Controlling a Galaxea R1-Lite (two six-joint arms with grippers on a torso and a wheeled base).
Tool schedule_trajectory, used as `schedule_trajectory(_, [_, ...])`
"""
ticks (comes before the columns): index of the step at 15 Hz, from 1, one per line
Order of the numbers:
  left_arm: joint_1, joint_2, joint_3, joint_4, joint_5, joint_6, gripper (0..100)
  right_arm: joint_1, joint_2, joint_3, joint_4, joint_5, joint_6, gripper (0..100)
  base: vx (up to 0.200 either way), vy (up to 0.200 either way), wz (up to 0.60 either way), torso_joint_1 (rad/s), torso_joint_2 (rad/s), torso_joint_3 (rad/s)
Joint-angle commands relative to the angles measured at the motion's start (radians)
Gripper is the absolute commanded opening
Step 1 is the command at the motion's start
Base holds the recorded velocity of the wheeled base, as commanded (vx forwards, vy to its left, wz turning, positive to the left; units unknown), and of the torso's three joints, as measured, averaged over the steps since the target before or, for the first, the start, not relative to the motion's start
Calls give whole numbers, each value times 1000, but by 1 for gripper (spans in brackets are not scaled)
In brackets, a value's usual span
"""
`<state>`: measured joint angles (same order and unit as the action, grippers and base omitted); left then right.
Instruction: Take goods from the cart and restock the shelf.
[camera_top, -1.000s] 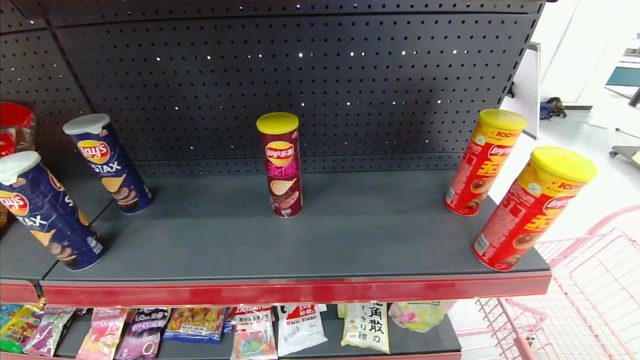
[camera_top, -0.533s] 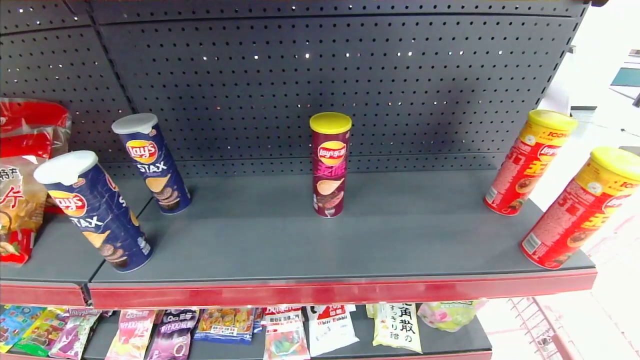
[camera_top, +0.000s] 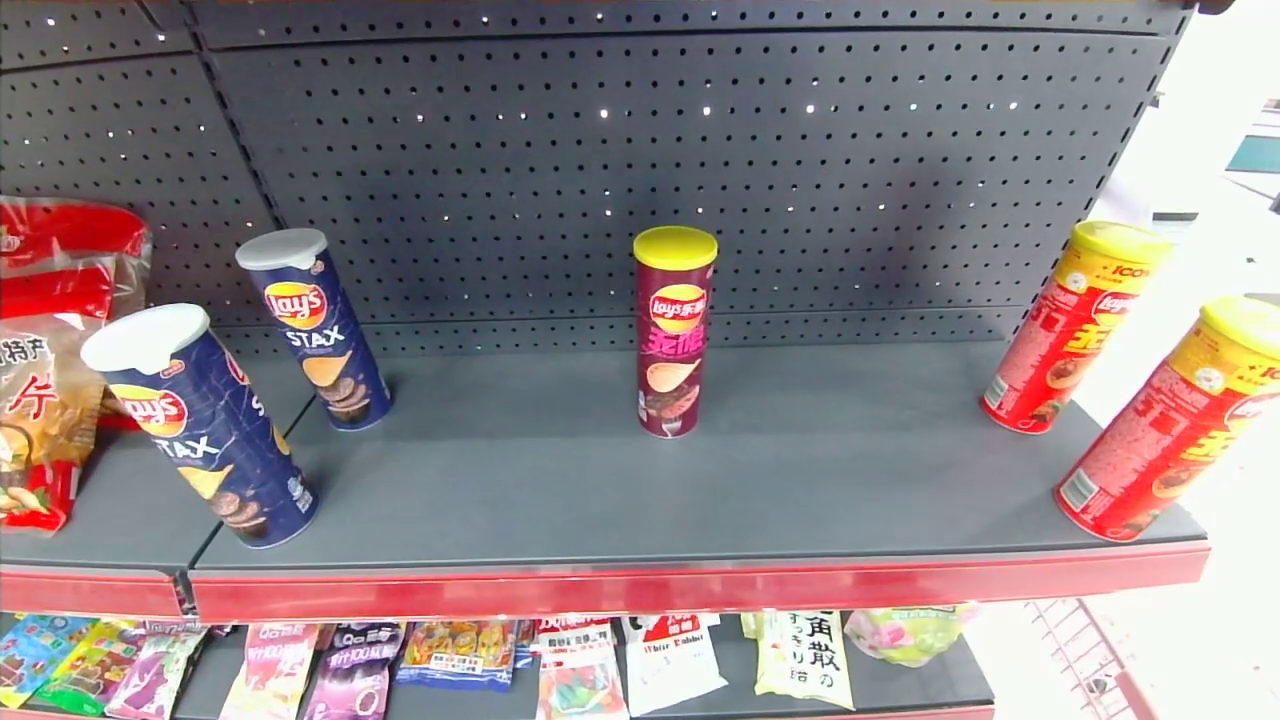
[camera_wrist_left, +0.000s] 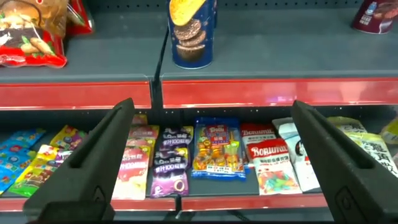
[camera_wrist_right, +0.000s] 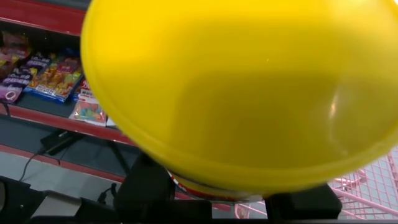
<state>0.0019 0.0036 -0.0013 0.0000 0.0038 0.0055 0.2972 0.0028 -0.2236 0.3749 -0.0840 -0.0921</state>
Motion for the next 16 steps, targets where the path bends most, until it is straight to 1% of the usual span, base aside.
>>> schedule_trajectory(1, [0, 13, 0, 0, 1, 1, 100, 2, -3, 3, -1, 4, 0, 0, 0, 0, 0, 0, 0, 0])
schedule_trajectory(2, [-2, 15, 0, 2, -1, -1, 100, 3, -3, 10, -1, 4, 2, 0, 0, 0, 0, 0, 0, 0])
schedule_trajectory(3, [-2, 12, 0, 0, -19, -1, 100, 5, -3, 15, -2, 4, 3, 0, 0, 0, 0, 0, 0, 0])
schedule_trajectory(4, [-2, 10, 0, 0, -42, 8, 100, 5, -3, 18, -2, 4, 6, 0, 0, 0, 0, 0, 0, 0])
schedule_trajectory(5, [-2, 10, 0, -2, -53, 19, 100, 5, -3, 20, -1, 4, 6, 0, 0, 0, 0, 0, 0, 0])
schedule_trajectory(6, [0, -1, 0, -3, -74, 44, 100, 5, -3, 21, -2, 0, 8, 0, 0, 0, 0, 0, 0, 0])
schedule_trajectory(7, [-2, 12, -37, -3, -99, 33, 100, 5, -3, 21, -1, -3, 9, 0, 0, 0, 0, 0, 0, 0])
schedule_trajectory(8, [-30, 174, -207, -2, -133, -52, 100, 5, -3, 21, -2, -2, 9, 0, 0, 0, 0, 0, 0, 0])
schedule_trajectory(9, [-42, 355, -379, -6, -140, -133, 100, 5, -3, 21, -2, 1, 9, 0, 0, 0, 0, 0, 0, 0])
schedule_trajectory(10, [-53, 467, -513, -5, -171, -147, 100, 5, -3, 21, -1, 1, 9, 0, 0, 0, 0, 0, 0, 0])
schedule_trajectory(11, [-68, 510, -543, -6, -206, -145, 100, 5, -3, 21, -2, -2, 9, 0, 0, 0, 0, 0, 0, 0])
schedule_trajectory(12, [-118, 582, -549, -26, -361, -105, 100, 5, -3, 21, -2, 0, 8, 0, 0, 0, 0, 0, 0, 0])
schedule_trajectory(13, [-148, 633, -536, -28, -462, -67, 100, 5, -3, 21, -2, 4, 6, 0, 0, 0, 0, 0, 0, 0])
schedule_trajectory(14, [-157, 707, -531, -40, -522, -41, 100, 5, -3, 21, -2, 6, 3, 0, 0, 0, 0, 0, 0, 0])
schedule_trajectory(15, [-157, 770, -536, -72, -545, -30, 100, 5, -3, 21, -2, 4, 2, 0, 0, 0, 0, 0, 0, 0])
schedule_trajectory(16, [-160, 868, -539, -156, -564, -19, 100, 5, -3, 15, -1, 1, 0, 0, 0, 0, 0, 0, 0, 0])
